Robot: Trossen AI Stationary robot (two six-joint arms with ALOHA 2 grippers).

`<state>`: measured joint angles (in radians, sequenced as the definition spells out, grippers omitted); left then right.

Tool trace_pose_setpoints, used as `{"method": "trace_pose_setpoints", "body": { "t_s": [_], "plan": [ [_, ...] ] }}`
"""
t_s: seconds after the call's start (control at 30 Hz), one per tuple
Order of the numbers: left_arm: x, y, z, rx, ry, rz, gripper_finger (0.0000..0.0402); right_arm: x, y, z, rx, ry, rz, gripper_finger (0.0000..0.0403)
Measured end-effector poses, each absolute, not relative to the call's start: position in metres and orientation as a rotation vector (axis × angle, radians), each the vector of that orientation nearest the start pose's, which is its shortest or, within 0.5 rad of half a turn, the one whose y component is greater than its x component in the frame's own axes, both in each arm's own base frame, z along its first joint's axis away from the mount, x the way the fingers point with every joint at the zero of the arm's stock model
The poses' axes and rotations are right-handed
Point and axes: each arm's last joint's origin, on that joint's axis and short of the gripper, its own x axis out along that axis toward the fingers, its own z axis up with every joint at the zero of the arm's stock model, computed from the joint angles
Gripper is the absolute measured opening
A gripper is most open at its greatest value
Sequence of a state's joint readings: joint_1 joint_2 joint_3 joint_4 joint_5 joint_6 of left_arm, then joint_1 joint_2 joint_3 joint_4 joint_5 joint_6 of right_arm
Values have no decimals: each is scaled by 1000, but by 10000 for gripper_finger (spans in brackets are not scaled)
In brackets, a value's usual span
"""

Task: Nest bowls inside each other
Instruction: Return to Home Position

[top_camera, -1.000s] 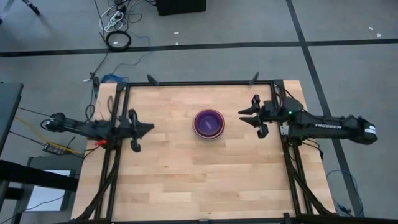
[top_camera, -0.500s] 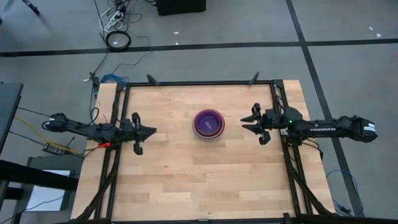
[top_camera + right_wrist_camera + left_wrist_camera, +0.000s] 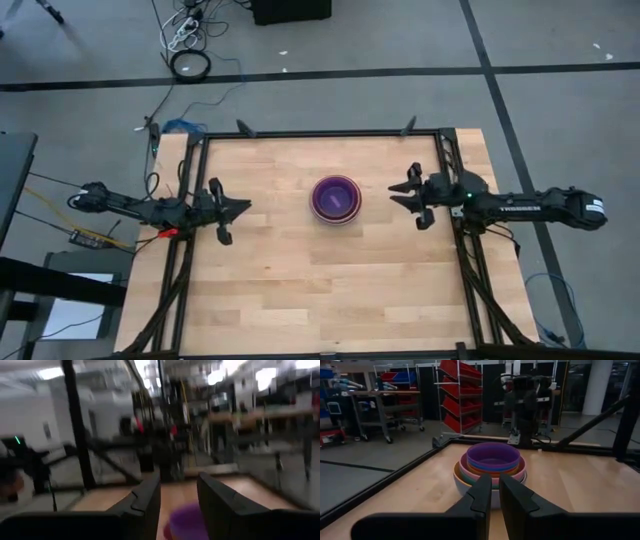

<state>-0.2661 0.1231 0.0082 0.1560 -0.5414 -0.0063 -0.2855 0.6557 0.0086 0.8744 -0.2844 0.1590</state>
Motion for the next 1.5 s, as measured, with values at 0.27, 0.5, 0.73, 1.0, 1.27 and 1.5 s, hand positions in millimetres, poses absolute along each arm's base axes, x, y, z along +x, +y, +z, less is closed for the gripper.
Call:
{"method": "trace_pose_setpoints", "body": {
  "t_s": [0.27,0.5,0.73,1.0,1.27,1.5],
  "plan": [
    [101,-12,172,-49,-47,285,43,115,-24,215,76,-497,94,117],
    [101,-12,173,-53,-55,285,43,100,-18,226,71,-598,183,117],
    [101,-11,173,-63,-63,297,43,84,-12,235,27,-714,238,118],
    [101,-11,174,-69,-76,305,43,79,-11,233,57,-685,264,118],
    [101,-11,174,-69,-75,306,43,96,-17,205,160,-366,169,117],
    [101,-11,173,-41,-60,317,43,103,-19,183,128,-152,78,117]
  ]
}}
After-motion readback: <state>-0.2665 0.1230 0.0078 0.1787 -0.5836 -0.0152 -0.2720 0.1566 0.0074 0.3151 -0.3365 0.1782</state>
